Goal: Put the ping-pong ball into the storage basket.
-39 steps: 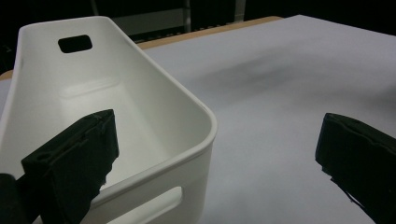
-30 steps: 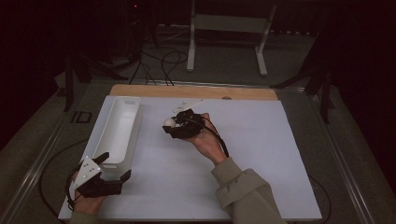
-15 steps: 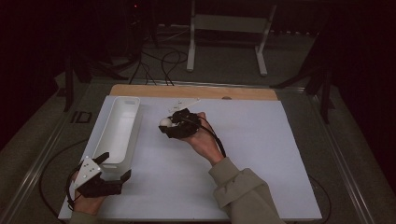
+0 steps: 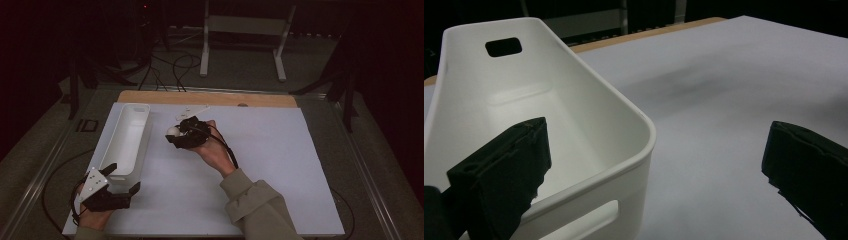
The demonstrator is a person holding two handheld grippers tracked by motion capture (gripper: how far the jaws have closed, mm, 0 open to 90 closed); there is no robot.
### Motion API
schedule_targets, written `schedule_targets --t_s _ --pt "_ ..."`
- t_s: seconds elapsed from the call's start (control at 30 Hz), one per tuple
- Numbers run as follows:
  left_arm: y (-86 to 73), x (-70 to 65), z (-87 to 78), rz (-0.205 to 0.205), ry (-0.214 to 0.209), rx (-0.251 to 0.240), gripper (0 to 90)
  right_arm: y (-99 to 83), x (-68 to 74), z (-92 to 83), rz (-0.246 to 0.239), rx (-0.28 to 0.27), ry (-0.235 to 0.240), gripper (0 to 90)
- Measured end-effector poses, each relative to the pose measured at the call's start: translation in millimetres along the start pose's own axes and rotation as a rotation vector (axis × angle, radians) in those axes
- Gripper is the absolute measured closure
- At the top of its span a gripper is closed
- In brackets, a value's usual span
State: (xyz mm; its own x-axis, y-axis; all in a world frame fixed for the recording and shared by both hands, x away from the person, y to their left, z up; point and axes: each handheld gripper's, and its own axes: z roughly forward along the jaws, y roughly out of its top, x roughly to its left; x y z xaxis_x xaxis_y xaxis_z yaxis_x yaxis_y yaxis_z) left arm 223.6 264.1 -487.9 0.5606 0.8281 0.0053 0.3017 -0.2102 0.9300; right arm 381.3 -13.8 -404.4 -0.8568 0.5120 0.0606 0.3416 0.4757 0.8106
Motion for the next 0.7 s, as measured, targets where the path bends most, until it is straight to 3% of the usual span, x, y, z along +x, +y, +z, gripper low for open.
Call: schedule_targets --t_s 0.7 --pt "0.0 0.0 0.0 0.001 -0.001 0.000 0.0 6.8 7.6 10.2 0.000 -0.003 0.015 50.8"
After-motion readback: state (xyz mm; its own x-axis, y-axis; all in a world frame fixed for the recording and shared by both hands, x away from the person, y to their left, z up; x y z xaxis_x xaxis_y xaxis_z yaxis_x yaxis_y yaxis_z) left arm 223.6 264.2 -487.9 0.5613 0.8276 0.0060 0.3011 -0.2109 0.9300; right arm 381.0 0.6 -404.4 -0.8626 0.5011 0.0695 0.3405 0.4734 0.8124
